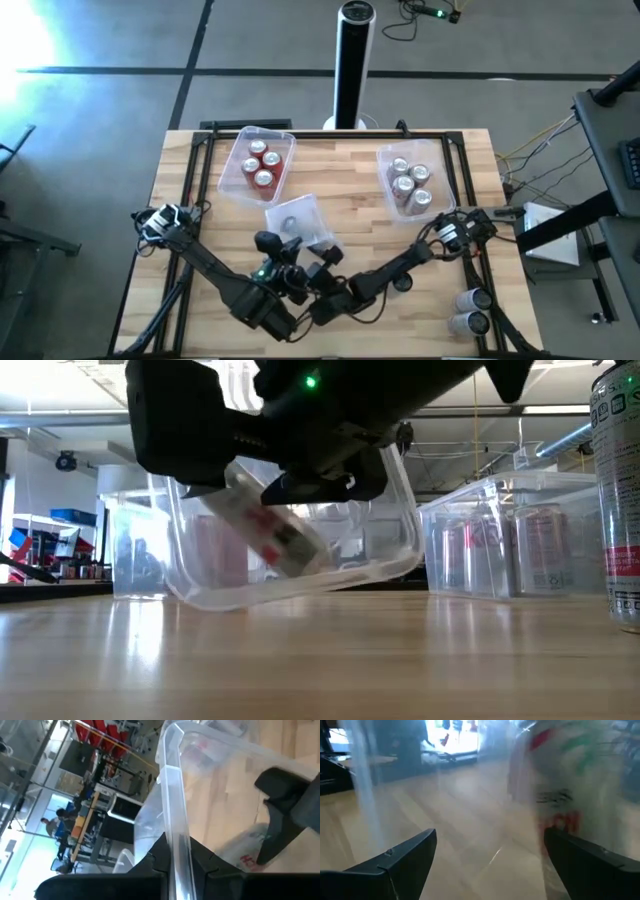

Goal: Sort soda cans
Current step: Adjust the middle transparent bin on the table

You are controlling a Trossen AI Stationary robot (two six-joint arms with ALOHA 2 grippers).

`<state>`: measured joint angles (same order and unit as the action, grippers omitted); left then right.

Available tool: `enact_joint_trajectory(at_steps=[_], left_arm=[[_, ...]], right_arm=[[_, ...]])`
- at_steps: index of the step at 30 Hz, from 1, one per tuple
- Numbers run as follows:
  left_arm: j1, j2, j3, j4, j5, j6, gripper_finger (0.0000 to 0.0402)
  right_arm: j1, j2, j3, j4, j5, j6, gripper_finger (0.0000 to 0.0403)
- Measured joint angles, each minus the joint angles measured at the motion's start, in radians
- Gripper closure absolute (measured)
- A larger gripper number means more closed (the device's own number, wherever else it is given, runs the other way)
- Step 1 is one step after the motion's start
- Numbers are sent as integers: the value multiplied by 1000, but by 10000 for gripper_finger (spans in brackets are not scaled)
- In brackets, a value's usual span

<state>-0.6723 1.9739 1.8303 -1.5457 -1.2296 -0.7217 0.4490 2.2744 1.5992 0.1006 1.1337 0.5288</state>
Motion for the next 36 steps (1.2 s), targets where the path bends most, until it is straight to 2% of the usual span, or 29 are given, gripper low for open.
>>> enact_joint_trajectory(at_steps=[2,13,19,22,26,30,36], left_arm=[[7,0,-10,-1,16,-20,393],[10,-8,-11,-13,36,18,393],[9,-12,-8,-17,27,23,393],[4,-13,-3,-19,11,62,393],[-11,-14,28,-21,-51,139,393],[-20,-11,72,-8,-72,203,393],[-16,-9,65,-5,-75,296,393]], right_arm=[[8,-6,1,-51,0,56,37],[49,-46,0,-84,10,47,37],[51,-105,-1,-328,-42,53,37],[59,-105,-3,-344,-41,-40,37],[94,-107,-4,-250,73,-225,37],[115,-110,-14,-251,211,-261,37],[107,-111,-26,-250,175,-231,37]])
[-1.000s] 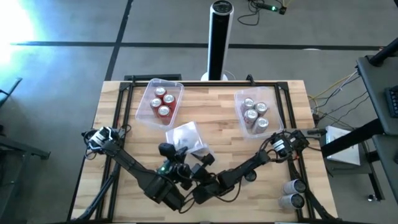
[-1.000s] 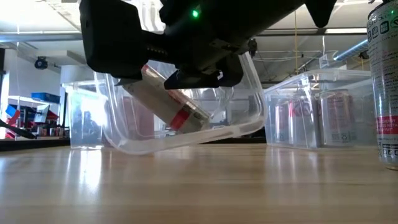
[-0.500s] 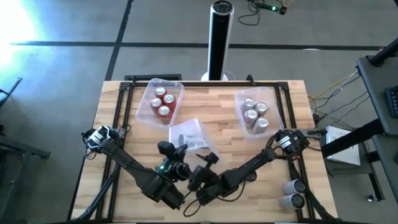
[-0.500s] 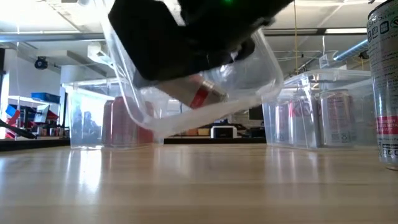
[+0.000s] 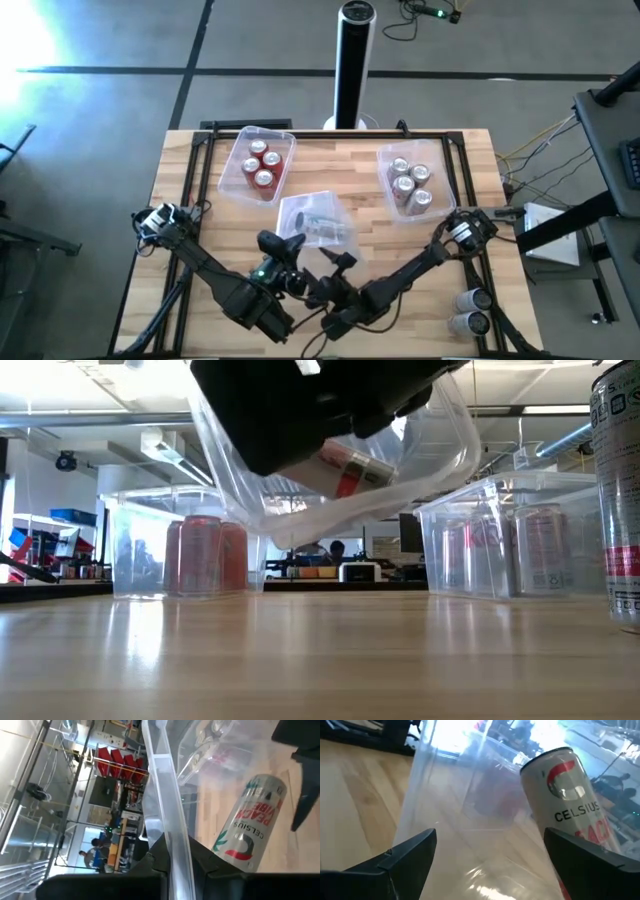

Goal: Sort soda cans
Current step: Adjust the middle transparent bin on the table

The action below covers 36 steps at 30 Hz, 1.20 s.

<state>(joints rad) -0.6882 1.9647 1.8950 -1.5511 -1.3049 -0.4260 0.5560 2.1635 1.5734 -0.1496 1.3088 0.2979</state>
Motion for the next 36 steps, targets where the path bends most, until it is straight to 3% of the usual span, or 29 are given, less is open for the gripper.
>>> enact_joint_trajectory(at_steps=[6,12,17,21,25,28,32,36], left_arm=[[4,-1,-5,9,-15,57,392],[20,-1,-5,12,-19,115,392],[56,-2,-7,-3,60,86,392],[79,-2,-9,-10,124,15,392],[120,-2,-11,-24,254,-32,393],[141,-5,-11,-31,283,-21,394],[143,-1,-14,-42,273,17,394],[144,0,-15,-34,267,44,394]], right_arm=[[21,-4,7,9,70,-57,37],[23,-13,7,34,70,-49,37],[9,-15,7,97,-62,-10,37],[9,-15,7,131,-103,-65,37],[8,-15,7,174,-259,-154,37],[7,-21,10,255,-311,-268,37],[12,-24,11,252,-243,-307,37],[13,-36,8,216,-243,-309,37]])
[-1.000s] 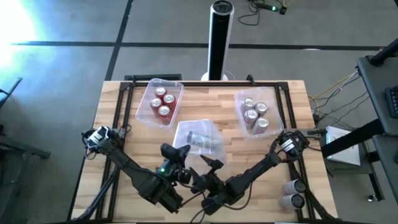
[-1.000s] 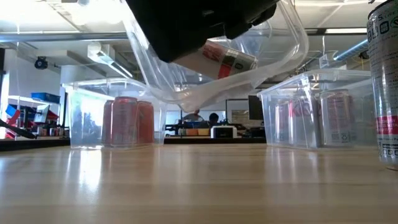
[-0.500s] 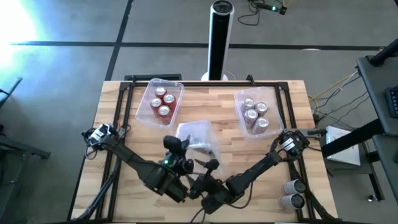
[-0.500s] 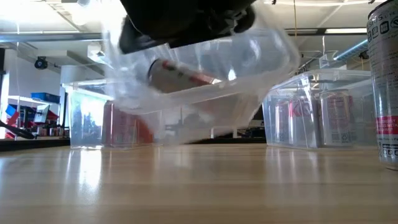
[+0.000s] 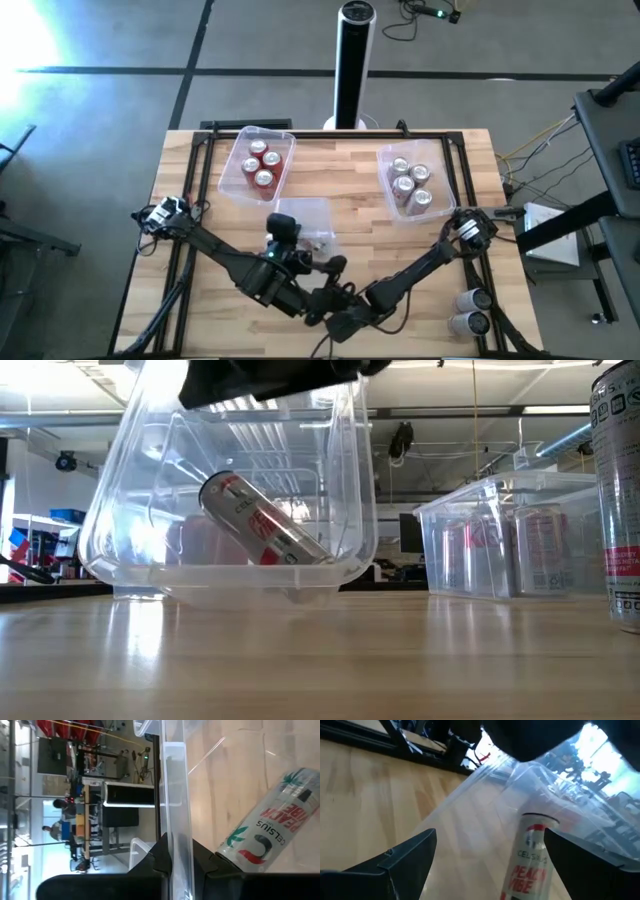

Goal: Sort soda cans
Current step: Adjust the middle transparent bin on the table

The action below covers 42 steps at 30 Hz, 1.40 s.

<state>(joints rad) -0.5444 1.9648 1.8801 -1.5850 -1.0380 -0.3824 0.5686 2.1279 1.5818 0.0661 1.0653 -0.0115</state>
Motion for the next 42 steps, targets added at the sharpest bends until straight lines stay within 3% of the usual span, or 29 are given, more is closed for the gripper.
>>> enact_joint_trajectory(at_steps=[6,15,20,25,28,35,42], left_arm=[[-10,4,28,10,5,17,394],[-36,4,148,-2,114,75,393],[-40,5,148,15,107,31,392],[-40,4,110,7,5,32,392],[-36,0,79,14,15,22,385],[-20,-3,-21,29,89,-100,322],[-31,-27,-9,22,141,-164,207]], right_arm=[[-36,9,-28,-95,19,102,37],[-98,32,-73,-23,46,35,37],[-115,32,-78,74,60,-75,37],[-148,32,-87,73,51,-91,37],[-163,32,-95,77,30,-57,37],[-166,33,-117,76,-7,22,37],[-164,34,-128,70,-24,41,37]])
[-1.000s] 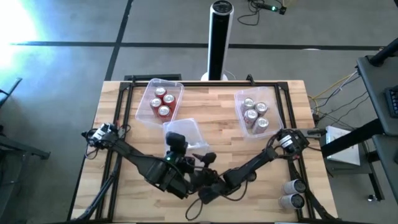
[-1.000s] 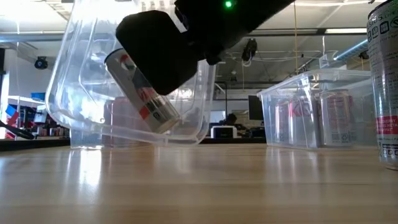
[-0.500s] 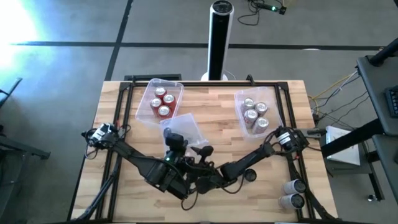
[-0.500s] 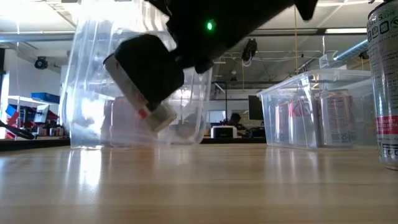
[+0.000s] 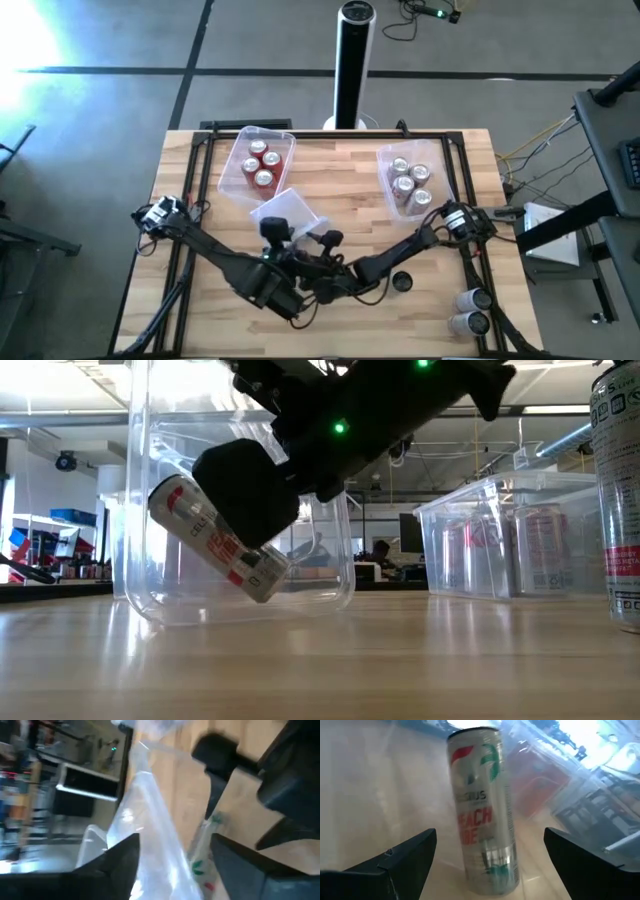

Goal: Sort soda cans
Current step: Adjust the middle transparent bin on the table

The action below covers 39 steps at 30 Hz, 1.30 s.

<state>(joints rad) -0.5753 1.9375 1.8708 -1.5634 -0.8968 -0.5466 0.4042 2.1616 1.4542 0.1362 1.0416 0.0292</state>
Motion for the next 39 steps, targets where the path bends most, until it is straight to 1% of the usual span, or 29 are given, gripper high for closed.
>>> enact_joint_trajectory(at_steps=[4,6,8,10,12,15,18,22,26,31,33,36,38,39], left_arm=[[-31,-83,58,0,24,-50,144],[-48,-142,62,-3,23,-72,118],[-61,-208,36,-1,19,-113,98],[-68,-287,-12,-5,16,-167,86],[-67,-375,-80,-4,9,-208,84],[-51,-490,-209,-8,7,-197,92],[-21,-592,-332,-7,36,-216,103],[35,-704,-468,-10,50,-242,114],[84,-767,-558,-9,46,-240,118],[108,-785,-635,-6,61,-203,119],[107,-792,-660,-8,62,-183,119],[108,-788,-698,10,64,-174,119],[108,-788,-726,79,91,-151,119],[108,-788,-740,135,115,-121,119]], right_arm=[[5,0,-17,-6,-51,-1,37],[8,0,-31,-4,-67,-9,37],[13,0,-50,-4,-77,-14,37],[23,0,-75,-4,-79,-22,37],[40,0,-97,-5,-81,-46,37],[62,-8,-131,-4,-83,-65,37],[62,-32,-169,-7,-68,-16,37],[23,-65,-208,10,-63,27,37],[-18,-86,-216,22,-74,24,37],[-67,-113,-252,-1,-100,-17,37],[-91,-130,-277,-1,-144,-33,37],[-112,-164,-305,21,-266,-67,37],[-110,-190,-319,67,-313,-97,37],[-105,-200,-324,99,-318,-114,37]])
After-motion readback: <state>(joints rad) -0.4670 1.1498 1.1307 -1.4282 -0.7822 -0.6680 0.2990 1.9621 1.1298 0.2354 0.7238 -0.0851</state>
